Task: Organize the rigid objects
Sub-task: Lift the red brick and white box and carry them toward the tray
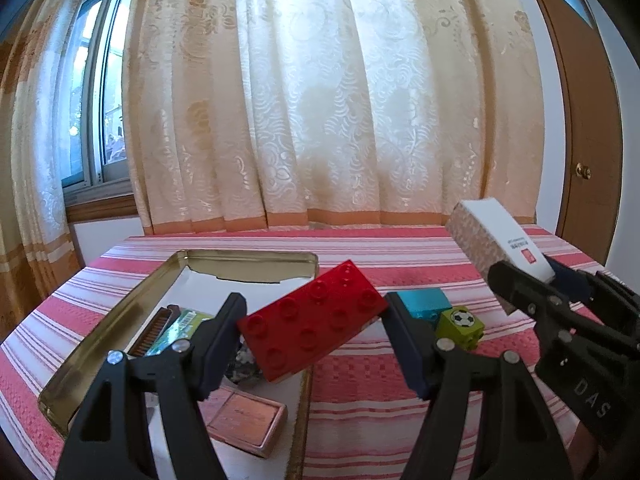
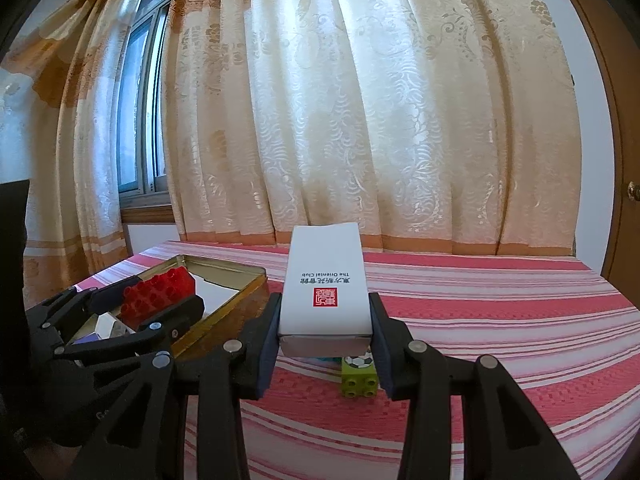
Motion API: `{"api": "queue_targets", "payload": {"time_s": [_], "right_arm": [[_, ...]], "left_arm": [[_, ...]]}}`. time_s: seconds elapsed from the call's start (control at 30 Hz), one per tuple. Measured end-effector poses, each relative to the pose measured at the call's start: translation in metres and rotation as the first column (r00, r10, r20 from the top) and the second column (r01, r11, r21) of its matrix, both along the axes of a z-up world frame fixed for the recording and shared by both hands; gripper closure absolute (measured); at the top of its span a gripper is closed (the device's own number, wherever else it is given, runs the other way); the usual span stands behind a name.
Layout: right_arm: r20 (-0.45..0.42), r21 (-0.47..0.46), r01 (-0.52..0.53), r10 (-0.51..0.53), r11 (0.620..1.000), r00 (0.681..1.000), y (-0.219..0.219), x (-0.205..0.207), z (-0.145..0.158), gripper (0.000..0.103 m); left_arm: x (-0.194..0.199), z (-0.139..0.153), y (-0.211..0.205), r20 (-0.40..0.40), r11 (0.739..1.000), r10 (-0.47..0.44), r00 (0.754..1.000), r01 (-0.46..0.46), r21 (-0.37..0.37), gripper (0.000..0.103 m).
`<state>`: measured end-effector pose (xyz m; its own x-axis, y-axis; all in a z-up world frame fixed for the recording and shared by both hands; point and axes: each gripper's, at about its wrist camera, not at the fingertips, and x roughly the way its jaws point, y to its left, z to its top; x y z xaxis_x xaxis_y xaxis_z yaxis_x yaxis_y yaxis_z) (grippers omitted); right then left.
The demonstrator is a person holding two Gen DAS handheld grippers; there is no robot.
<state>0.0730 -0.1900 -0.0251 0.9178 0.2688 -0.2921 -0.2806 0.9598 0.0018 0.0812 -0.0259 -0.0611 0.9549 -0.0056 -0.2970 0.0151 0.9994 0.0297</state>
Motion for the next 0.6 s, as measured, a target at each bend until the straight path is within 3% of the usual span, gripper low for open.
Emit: {"api": "queue_targets", "payload": {"time_s": [0.6], "right_arm": [[0.007,-0.017,-0.03,0.031,0.999,1.0,0.019,-0.002,-0.001,0.06]], "left_arm": [[-0.014,0.002,0.015,0.044,1.0,0.015,0.999,-0.015,-0.006,0.033]]}}
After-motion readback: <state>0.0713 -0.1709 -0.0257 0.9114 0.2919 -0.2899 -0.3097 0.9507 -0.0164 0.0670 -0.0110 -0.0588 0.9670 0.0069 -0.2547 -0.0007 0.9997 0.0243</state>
